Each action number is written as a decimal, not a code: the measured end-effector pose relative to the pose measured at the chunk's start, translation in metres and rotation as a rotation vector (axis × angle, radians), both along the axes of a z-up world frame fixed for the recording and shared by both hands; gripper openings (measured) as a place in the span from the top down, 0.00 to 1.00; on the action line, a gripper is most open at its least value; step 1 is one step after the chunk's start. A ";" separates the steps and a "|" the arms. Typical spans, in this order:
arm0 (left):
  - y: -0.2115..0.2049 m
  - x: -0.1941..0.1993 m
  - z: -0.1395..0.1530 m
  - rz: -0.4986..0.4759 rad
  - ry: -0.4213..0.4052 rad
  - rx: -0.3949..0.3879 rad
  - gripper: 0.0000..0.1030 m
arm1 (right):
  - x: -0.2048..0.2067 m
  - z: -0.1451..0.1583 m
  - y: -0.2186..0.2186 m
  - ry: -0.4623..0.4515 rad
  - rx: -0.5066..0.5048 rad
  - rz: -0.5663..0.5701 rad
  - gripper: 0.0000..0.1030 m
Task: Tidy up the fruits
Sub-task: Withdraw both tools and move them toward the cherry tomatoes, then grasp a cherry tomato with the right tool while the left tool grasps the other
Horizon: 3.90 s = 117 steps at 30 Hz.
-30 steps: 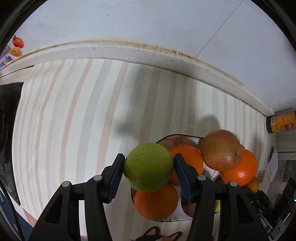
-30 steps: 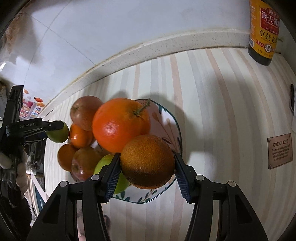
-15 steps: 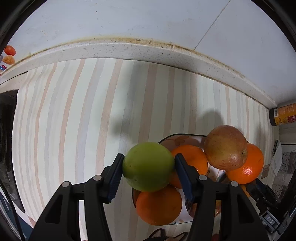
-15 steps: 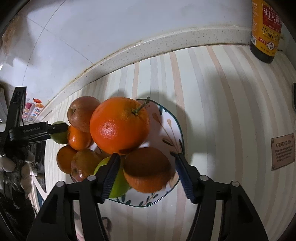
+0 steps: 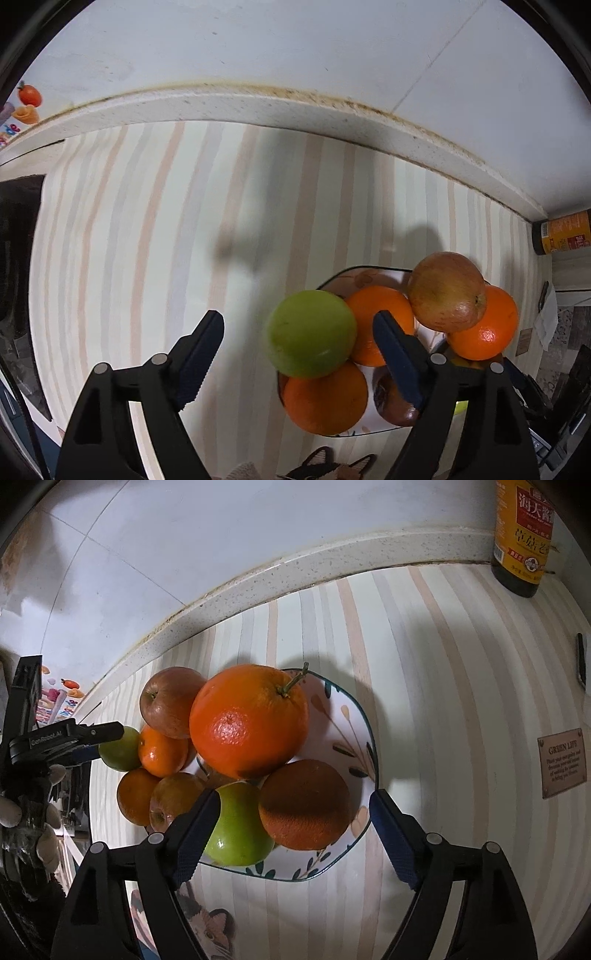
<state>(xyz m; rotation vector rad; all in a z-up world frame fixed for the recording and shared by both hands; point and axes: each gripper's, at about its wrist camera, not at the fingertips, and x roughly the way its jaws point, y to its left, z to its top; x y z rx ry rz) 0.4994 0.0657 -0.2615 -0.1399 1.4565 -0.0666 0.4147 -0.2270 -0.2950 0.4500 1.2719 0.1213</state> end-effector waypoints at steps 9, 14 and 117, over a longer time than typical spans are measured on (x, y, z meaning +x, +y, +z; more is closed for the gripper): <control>0.001 -0.059 0.042 0.028 -0.156 0.115 0.11 | -0.021 0.037 0.018 -0.030 -0.249 0.017 0.05; -0.015 -0.110 0.061 0.041 -0.208 0.122 0.11 | -0.040 0.065 0.026 -0.073 -0.299 0.036 0.05; -0.116 -0.228 -0.039 -0.206 0.060 0.032 0.78 | -0.177 -0.012 0.001 0.114 0.052 0.036 0.74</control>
